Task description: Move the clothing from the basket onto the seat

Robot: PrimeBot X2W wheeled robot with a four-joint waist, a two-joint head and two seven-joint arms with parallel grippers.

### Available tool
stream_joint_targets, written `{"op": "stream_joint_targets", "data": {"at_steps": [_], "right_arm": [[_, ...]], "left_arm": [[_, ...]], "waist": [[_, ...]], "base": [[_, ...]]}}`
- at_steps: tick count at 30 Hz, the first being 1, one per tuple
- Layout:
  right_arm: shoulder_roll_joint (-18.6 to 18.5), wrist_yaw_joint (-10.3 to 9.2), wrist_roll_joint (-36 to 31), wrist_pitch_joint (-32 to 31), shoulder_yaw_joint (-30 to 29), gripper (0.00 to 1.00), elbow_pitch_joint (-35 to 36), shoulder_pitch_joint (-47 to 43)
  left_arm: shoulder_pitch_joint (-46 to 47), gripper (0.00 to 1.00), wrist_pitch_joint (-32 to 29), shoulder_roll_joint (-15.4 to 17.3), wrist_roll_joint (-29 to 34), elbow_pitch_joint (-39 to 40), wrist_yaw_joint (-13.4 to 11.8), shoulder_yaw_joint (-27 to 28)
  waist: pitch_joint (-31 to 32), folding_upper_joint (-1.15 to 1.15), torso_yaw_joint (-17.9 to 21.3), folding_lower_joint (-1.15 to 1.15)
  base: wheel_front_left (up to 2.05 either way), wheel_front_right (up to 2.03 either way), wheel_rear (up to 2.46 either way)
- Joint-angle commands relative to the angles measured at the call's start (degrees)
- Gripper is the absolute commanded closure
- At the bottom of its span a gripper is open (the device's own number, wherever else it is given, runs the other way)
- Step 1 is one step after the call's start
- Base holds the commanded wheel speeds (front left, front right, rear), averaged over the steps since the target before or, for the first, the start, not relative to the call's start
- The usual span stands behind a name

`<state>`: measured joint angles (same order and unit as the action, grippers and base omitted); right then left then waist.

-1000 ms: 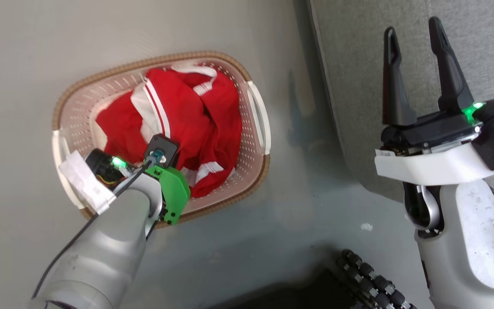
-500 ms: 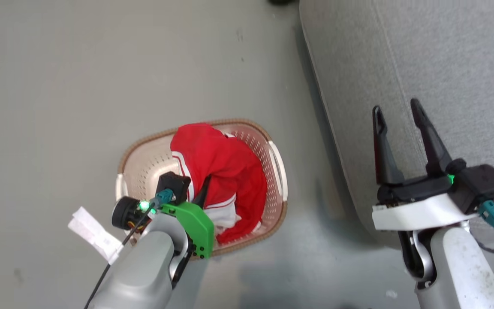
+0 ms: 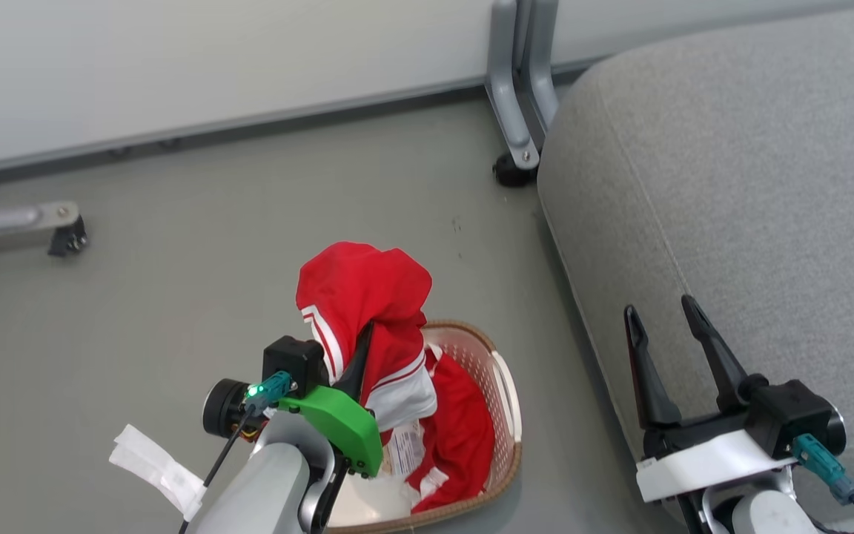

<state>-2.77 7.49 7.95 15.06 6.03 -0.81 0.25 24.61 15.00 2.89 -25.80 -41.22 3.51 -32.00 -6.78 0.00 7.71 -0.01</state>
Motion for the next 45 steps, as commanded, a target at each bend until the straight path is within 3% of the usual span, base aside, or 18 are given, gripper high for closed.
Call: {"op": "stream_joint_targets", "data": {"at_steps": [1,15,21,37,45], "right_arm": [[-0.20,0.00,-0.25,0.18,0.00,0.00,-0.12,-1.34],[-0.23,0.00,-0.05,0.18,3.49,0.00,-1.54,-4.78],[-1.08,0.00,1.29,0.18,6.78,0.00,-2.35,-3.78],[-8.39,-0.01,2.21,0.18,21.34,0.00,-9.54,4.24],[-9.29,-0.01,4.49,0.18,23.96,0.00,-13.45,8.11]], "left_arm": [[-1.37,1.00,0.24,0.11,0.63,1.59,0.13,0.51],[-5.20,1.00,0.25,0.06,1.17,16.45,2.07,1.70],[-5.17,1.00,-0.16,0.05,0.25,18.15,2.21,-0.96],[-3.61,1.00,-6.73,0.14,-0.62,24.09,3.35,-9.39],[-3.01,1.00,-10.38,1.14,-1.85,26.18,3.72,-12.65]], "waist": [[6.51,0.00,-1.83,0.01],[9.59,0.00,-3.50,0.01],[9.56,0.00,-4.17,0.01],[8.37,0.00,-5.70,0.01],[8.03,0.00,-6.44,0.01]], "base": [[0.00,0.00,0.00],[0.00,0.00,0.00],[0.00,0.00,0.00],[0.00,0.00,0.00],[0.00,0.00,0.00]]}}
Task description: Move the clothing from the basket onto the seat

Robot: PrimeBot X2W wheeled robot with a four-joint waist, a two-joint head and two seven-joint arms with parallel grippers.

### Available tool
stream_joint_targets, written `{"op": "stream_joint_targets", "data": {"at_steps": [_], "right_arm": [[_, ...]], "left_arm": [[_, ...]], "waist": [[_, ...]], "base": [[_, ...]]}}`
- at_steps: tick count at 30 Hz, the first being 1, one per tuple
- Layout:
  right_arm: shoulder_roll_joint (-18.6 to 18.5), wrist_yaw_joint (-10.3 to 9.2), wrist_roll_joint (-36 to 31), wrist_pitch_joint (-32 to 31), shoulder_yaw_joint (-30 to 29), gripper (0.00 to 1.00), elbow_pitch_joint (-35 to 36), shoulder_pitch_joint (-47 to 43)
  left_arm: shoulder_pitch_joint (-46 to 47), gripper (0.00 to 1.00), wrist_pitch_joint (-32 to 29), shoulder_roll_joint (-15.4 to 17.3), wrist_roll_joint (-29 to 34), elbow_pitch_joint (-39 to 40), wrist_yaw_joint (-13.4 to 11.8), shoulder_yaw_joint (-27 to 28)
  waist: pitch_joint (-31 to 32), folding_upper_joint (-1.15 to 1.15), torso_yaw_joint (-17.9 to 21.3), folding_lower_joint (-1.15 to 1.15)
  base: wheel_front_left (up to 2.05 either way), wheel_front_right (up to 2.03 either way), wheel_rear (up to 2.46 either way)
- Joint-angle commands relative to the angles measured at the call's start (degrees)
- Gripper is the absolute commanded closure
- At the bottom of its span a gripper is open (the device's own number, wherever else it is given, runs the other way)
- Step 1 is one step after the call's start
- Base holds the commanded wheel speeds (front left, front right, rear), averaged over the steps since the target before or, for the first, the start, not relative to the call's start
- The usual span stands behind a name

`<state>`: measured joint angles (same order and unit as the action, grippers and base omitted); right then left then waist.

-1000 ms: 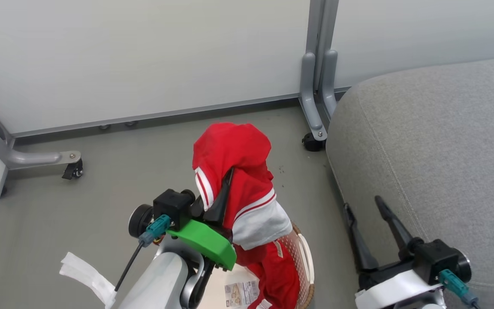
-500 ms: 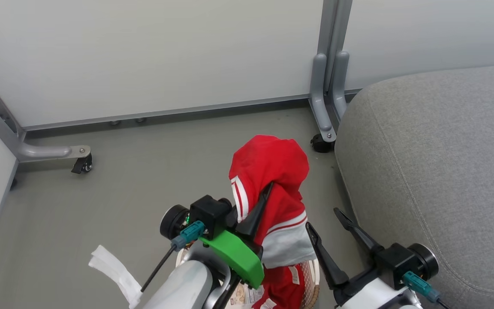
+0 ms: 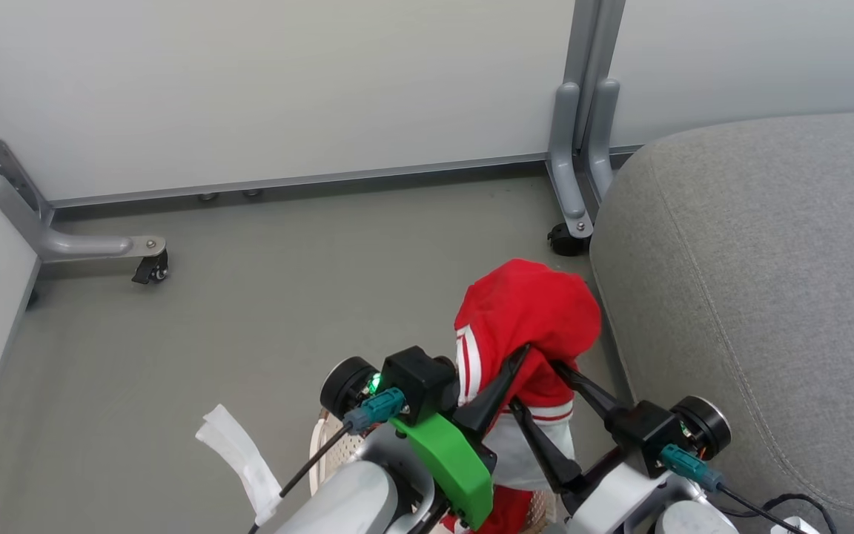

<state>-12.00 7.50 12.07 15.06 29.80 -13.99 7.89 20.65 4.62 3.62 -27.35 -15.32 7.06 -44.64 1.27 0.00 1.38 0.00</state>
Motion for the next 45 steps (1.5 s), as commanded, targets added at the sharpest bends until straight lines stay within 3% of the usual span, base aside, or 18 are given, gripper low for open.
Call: {"op": "stream_joint_targets", "data": {"at_steps": [1,6,7,8,26,27,28,29,45], "right_arm": [[0.05,-0.02,0.64,0.18,0.63,0.00,-0.59,0.56],[0.06,-0.02,2.96,0.18,3.61,0.00,-2.40,1.52],[0.04,-0.01,3.13,0.18,3.80,0.77,-2.37,1.82],[0.03,-0.02,3.68,0.18,4.17,1.00,-2.44,1.93],[-0.37,-0.01,7.03,0.18,4.16,1.00,-1.81,0.52],[-0.44,-0.01,7.21,0.18,4.21,1.00,-1.81,0.49],[-0.51,-0.01,7.24,0.18,4.24,1.00,-1.78,0.49],[-0.55,-0.01,7.37,0.18,4.23,1.00,-1.72,0.52],[-0.29,-0.01,8.53,0.18,1.77,1.00,-2.33,0.03]], "left_arm": [[0.96,1.00,-0.37,0.43,-0.62,0.55,0.23,-0.34],[1.21,1.00,-1.26,0.62,-2.50,1.84,0.40,-1.59],[1.26,1.00,-1.32,0.72,-2.75,2.02,0.42,-1.72],[1.36,1.00,-1.42,0.85,-2.86,2.32,0.44,-1.80],[1.77,1.00,0.86,2.42,-3.07,0.34,-1.13,-0.51],[1.84,0.66,0.77,2.45,-2.88,-0.04,-1.22,-0.66],[2.02,0.18,1.10,2.55,-2.35,-0.18,-1.53,-0.72],[2.12,0.00,1.35,2.59,-2.17,-0.38,-1.75,-0.72],[3.33,0.00,2.90,3.68,-0.70,-2.16,-3.51,-0.86]], "waist": [[-0.02,0.00,-0.20,0.00],[-0.02,0.00,-0.49,0.00],[-0.04,0.00,-0.48,0.00],[-0.07,0.00,-0.46,0.00],[-0.41,0.00,0.40,0.00],[-0.45,0.00,0.44,0.00],[-0.48,0.00,0.47,0.00],[-0.54,0.00,0.51,0.00],[-1.11,0.00,0.61,0.00]], "base": [[0.00,0.00,0.00],[0.00,0.00,0.00],[0.00,0.00,0.00],[0.00,0.00,0.00],[0.00,0.00,0.00],[0.00,0.00,0.00],[0.00,0.00,0.00],[0.00,0.00,0.00],[0.00,0.00,0.00]]}}
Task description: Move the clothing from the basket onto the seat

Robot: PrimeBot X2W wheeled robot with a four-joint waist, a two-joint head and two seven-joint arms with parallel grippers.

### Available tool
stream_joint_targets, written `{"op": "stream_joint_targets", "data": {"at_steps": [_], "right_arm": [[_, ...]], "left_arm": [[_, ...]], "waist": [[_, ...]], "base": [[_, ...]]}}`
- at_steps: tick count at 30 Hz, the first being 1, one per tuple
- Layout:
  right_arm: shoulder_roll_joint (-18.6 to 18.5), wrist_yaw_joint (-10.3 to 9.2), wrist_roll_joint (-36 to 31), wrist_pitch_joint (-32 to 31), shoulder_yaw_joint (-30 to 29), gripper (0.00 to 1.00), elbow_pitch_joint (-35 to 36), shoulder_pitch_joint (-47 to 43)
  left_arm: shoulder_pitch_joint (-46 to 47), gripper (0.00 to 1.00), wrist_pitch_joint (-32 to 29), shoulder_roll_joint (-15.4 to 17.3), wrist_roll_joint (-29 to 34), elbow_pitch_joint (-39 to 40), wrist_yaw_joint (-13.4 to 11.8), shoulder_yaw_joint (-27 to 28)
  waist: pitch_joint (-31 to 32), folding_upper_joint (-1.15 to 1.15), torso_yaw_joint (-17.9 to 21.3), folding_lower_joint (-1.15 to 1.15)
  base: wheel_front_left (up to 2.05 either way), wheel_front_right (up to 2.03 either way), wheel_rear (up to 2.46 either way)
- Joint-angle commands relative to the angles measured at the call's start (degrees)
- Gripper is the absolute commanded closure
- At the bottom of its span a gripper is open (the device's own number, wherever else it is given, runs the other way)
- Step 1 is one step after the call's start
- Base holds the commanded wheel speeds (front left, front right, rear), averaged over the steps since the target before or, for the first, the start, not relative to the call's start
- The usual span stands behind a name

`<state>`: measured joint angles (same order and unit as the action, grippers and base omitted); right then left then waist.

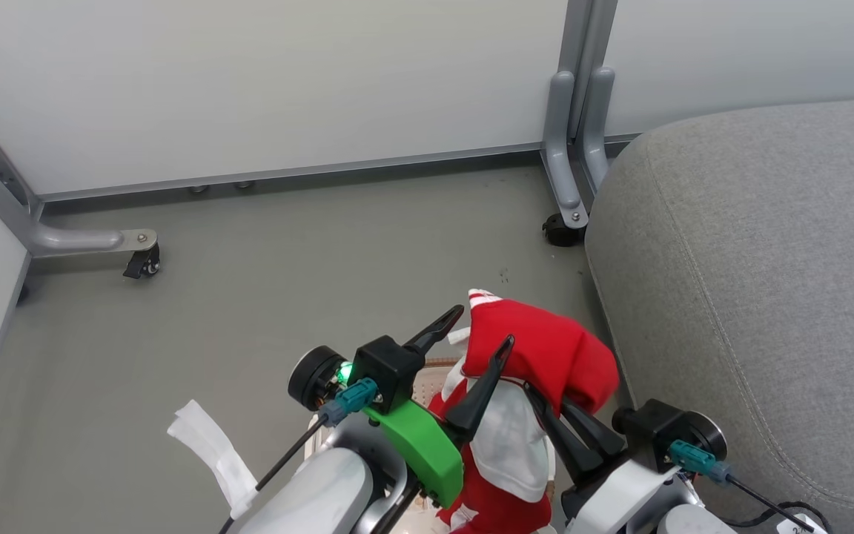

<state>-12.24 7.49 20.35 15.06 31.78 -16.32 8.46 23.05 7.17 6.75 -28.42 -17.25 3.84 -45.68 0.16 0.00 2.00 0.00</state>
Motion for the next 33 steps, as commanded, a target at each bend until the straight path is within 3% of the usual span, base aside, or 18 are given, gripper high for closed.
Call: {"op": "stream_joint_targets", "data": {"at_steps": [1,23,33], "right_arm": [[-0.02,0.00,0.32,0.18,-0.31,1.00,-0.09,-0.56],[0.03,0.00,0.09,0.18,-2.08,1.00,0.13,-0.54],[0.21,0.00,-1.47,0.18,-5.99,1.00,3.20,-1.92]], "left_arm": [[0.96,0.00,0.41,0.54,0.34,-0.28,-0.37,0.14],[0.98,0.00,1.01,1.18,-0.32,-0.73,-1.25,-0.41],[-1.36,0.00,2.08,2.79,-0.35,-0.66,-3.54,0.41]], "waist": [[0.01,0.00,-0.02,0.00],[-0.33,0.00,0.60,0.00],[-0.54,0.00,5.66,0.00]], "base": [[0.00,0.00,0.00],[0.00,0.00,0.00],[0.00,0.00,0.00]]}}
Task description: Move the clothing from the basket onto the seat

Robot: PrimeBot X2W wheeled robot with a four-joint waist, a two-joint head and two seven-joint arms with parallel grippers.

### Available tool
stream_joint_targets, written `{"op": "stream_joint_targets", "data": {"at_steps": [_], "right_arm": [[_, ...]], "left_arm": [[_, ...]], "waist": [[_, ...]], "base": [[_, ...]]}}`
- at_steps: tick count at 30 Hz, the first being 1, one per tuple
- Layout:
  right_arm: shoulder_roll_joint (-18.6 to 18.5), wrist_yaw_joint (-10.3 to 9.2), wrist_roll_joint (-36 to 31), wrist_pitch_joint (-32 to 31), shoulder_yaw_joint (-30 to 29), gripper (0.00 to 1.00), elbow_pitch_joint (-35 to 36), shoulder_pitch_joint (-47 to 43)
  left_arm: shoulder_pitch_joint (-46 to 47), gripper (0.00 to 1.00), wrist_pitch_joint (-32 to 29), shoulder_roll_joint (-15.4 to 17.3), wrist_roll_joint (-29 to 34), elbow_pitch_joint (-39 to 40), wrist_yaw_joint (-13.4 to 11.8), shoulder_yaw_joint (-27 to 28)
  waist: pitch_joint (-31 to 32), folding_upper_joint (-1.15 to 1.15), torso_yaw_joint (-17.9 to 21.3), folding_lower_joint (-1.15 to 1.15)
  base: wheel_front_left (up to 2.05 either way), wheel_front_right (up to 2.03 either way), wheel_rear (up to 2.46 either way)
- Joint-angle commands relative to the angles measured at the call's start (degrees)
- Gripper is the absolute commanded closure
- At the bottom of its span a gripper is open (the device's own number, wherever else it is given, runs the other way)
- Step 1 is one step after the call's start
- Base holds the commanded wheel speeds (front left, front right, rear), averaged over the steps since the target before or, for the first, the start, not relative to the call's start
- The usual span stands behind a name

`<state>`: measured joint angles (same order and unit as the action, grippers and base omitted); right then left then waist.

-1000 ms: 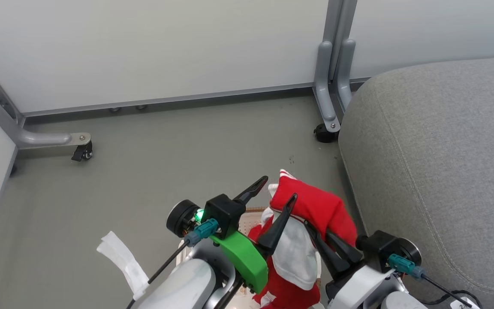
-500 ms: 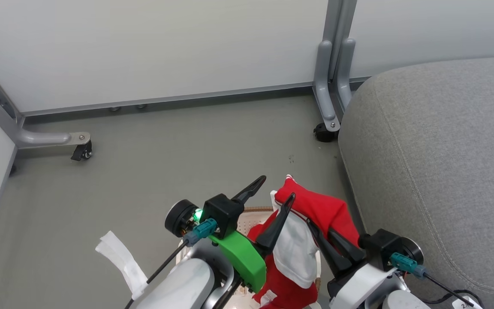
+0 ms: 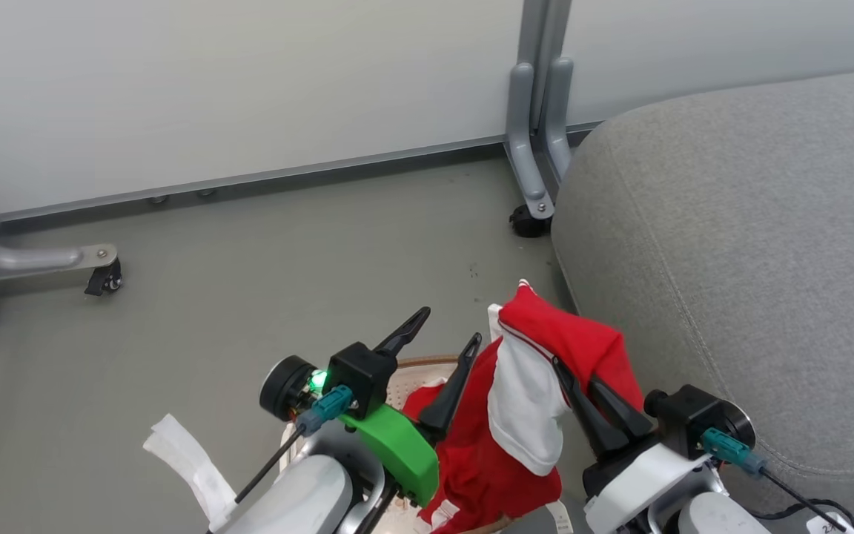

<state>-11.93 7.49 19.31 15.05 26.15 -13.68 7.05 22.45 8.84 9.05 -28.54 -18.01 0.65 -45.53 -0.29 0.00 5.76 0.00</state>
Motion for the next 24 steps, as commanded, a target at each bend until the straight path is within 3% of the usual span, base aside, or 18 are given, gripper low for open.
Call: {"op": "stream_joint_targets", "data": {"at_steps": [1,9,16,24], "right_arm": [[-0.18,0.00,-0.51,0.20,-0.66,1.00,0.88,-0.73],[-1.44,0.00,-2.25,0.20,-4.09,1.00,4.65,-3.13],[-3.32,0.00,-2.33,0.20,-7.51,1.00,7.93,-6.97],[-3.68,0.00,-3.23,0.20,-10.22,1.00,10.83,-9.09]], "left_arm": [[-1.00,0.00,0.60,0.59,-0.28,0.27,-0.56,0.40],[-2.83,0.00,2.54,0.91,-1.22,0.47,-2.18,1.65],[-3.86,0.00,4.10,0.16,-0.78,0.11,-2.06,1.07],[-3.34,0.00,4.87,-0.25,-0.16,-1.20,-1.79,0.28]], "waist": [[-0.21,0.00,2.70,0.00],[-1.06,0.00,10.17,0.00],[-1.63,0.00,16.13,0.00],[-2.23,0.00,19.07,0.00]], "base": [[0.00,0.00,0.00],[0.00,0.00,0.00],[0.00,0.00,0.00],[0.00,0.00,0.00]]}}
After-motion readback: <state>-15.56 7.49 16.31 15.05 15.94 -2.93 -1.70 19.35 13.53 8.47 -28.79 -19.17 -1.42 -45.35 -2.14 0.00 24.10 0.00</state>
